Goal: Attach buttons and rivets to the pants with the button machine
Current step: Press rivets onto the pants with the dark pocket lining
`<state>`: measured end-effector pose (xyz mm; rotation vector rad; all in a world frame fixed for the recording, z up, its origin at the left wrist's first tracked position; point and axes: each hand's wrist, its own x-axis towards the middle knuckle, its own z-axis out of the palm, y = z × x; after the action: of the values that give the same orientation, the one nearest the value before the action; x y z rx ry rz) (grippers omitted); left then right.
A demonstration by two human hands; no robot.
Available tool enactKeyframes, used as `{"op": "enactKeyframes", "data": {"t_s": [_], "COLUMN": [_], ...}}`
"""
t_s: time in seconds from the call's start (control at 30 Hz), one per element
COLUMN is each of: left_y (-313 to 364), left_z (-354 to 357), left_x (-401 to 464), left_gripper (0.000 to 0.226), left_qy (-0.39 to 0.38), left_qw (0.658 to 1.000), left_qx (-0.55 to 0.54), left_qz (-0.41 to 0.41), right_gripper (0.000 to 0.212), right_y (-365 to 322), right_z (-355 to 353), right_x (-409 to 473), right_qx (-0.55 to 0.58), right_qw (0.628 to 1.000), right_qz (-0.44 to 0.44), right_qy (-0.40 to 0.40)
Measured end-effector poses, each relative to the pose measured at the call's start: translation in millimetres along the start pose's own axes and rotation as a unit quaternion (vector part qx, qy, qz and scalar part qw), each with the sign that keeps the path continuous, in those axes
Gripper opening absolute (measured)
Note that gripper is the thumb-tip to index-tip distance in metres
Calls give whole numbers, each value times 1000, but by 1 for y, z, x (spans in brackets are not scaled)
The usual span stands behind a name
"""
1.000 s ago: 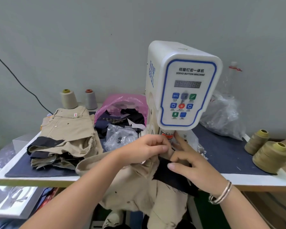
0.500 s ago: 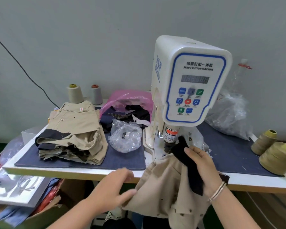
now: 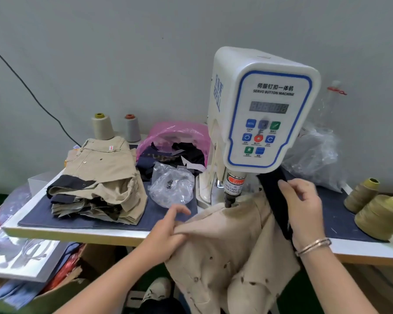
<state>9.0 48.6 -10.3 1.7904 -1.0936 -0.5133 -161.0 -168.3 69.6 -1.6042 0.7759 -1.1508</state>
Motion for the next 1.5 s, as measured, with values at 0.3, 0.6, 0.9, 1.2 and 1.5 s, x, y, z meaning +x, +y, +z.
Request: {"op": "enactKeyframes", "data": {"t_s": [0.3, 0.6, 0.9, 1.2, 1.5], "left_y": [58, 50, 23, 41, 49], "left_z": [-2, -20, -36, -17, -13], "left_x": [57, 61, 31, 41, 40], "left_gripper": [20, 29, 48, 46, 51], "left_qy": [-122, -129, -91, -190, -157], "left_qw": [981, 960, 990, 962, 972], "left_qx": [146, 246, -110, -182, -152], "left_qz": [33, -36, 8, -77, -86], "right_gripper": [29, 26, 20, 19, 16], "right_y": [8, 11, 21, 4, 21], "right_z": [47, 52, 25, 39, 64], "right_x": [-79, -55, -39, -74, -89], "right_qx": [-105, -148, -57, -27, -50], "right_qw": [920, 920, 957, 930, 918], "right_qz": [-112, -42, 44, -59, -22], "right_qy": [-359, -361, -280, -361, -392]}}
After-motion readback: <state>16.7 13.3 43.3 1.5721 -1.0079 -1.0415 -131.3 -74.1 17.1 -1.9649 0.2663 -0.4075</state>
